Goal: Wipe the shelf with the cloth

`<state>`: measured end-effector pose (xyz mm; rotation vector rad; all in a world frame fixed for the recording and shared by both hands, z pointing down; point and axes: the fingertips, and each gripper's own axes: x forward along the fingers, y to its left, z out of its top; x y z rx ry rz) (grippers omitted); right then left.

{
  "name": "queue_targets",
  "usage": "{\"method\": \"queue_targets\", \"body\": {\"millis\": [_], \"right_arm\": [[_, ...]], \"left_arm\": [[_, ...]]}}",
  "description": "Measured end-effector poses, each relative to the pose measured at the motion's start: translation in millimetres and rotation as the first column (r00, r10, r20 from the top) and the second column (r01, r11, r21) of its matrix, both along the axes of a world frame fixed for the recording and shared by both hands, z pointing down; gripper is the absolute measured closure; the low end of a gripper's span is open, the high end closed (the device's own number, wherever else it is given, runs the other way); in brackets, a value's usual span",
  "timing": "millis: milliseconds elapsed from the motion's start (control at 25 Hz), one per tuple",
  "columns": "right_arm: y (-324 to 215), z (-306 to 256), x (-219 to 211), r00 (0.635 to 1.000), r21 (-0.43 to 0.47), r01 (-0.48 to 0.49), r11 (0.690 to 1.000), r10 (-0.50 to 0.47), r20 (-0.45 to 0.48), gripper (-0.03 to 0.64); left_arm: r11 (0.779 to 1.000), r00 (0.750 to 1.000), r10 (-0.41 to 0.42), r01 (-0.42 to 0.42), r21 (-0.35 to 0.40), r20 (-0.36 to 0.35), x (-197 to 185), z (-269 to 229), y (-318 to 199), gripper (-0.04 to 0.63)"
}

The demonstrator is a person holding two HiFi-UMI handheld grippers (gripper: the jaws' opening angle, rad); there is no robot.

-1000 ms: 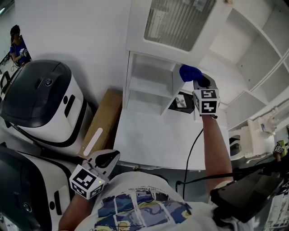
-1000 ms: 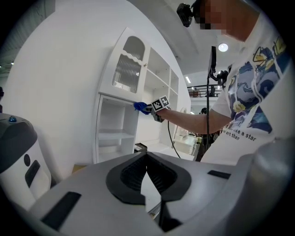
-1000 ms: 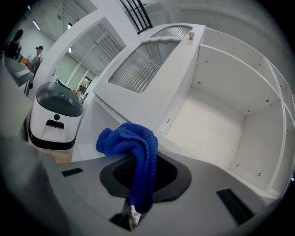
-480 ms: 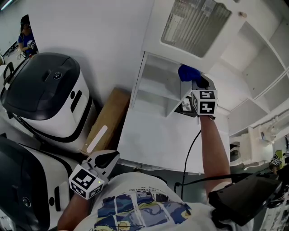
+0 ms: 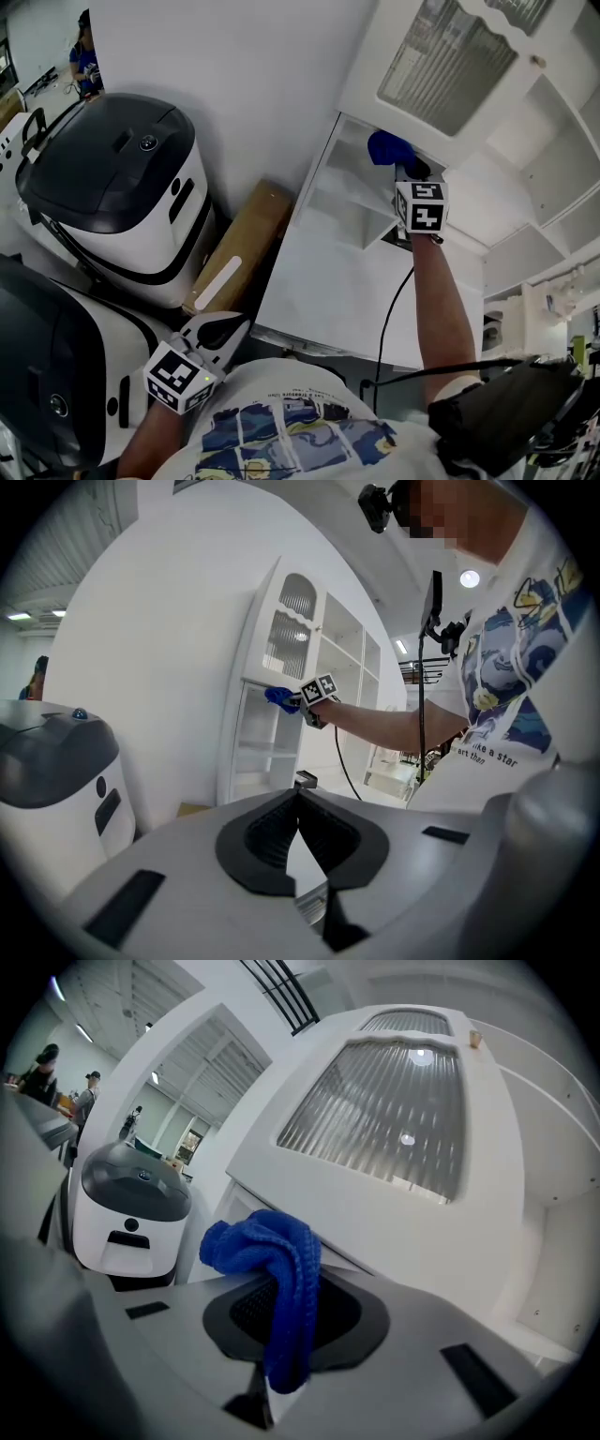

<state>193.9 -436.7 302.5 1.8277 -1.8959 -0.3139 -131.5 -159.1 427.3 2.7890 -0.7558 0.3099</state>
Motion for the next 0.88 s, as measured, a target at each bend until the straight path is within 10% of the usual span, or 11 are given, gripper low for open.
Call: {"method": "queue_targets", "body": {"millis": [880], "right_arm": [[-10,37,-77,0.998,-0.059,0.036,0.998,-0.033,0.046,0.548]], "left_arm": [[0.999,0.999,-0.042,0.042,-0.032,0.007,-73,8,27,0.581]]}}
